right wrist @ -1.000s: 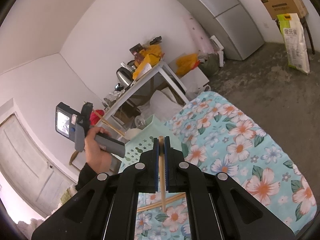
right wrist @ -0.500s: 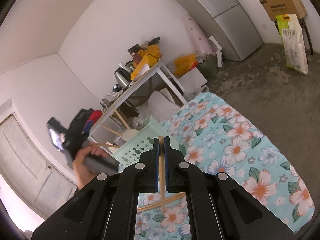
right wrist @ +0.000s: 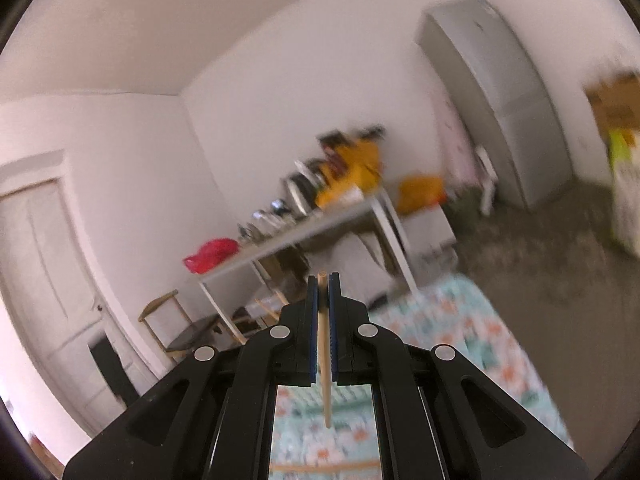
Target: Organize utensils
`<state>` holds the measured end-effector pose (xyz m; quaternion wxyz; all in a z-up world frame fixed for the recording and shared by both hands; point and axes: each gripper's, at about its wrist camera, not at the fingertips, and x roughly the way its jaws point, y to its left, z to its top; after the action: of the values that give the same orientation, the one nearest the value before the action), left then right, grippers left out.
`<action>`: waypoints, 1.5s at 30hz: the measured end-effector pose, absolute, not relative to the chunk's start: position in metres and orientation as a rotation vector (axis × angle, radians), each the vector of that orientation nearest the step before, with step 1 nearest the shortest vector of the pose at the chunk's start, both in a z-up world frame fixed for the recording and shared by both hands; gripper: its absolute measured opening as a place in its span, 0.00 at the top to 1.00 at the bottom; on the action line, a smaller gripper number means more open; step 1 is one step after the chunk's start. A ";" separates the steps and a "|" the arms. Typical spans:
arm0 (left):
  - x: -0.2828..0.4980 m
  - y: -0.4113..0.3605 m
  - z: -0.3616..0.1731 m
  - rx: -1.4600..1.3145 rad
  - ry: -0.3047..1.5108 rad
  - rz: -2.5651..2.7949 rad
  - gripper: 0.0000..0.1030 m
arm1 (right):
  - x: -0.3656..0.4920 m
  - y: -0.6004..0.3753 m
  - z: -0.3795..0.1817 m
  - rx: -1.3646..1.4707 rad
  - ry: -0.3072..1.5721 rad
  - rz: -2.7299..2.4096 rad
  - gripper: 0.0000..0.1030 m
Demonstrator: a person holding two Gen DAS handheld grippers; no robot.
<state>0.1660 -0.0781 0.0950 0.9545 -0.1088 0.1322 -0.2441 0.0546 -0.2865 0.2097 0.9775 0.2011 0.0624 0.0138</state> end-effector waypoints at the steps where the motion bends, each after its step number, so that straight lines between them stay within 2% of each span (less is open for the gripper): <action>1: 0.162 -0.073 0.089 -0.216 0.282 -0.484 0.21 | 0.060 -0.281 0.218 0.377 0.109 0.040 0.97; 6: 0.148 -0.054 0.065 -0.211 0.342 -0.460 0.17 | 0.103 -0.243 0.260 0.177 0.047 0.079 0.97; 10: 0.139 -0.040 0.050 -0.214 0.363 -0.435 0.15 | 0.129 -0.238 0.265 0.108 0.056 0.014 0.97; 21: 0.134 -0.022 0.048 -0.215 0.344 -0.422 0.14 | 0.198 -0.252 0.212 0.057 0.159 -0.121 0.97; 27: 0.131 -0.022 0.046 -0.184 0.344 -0.409 0.13 | 0.197 -0.288 0.172 0.266 0.286 -0.105 0.96; 35: 0.133 -0.033 0.042 -0.125 0.352 -0.424 0.13 | 0.150 -0.309 0.166 0.396 0.279 -0.087 0.69; 45: 0.135 -0.052 0.035 -0.047 0.381 -0.473 0.13 | 0.091 -0.323 0.158 0.480 0.252 -0.083 0.68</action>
<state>0.1352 -0.0523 0.0350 0.9540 -0.0234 0.1876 -0.2327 0.0913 -0.3227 0.1584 0.9626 0.2369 0.1247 -0.0409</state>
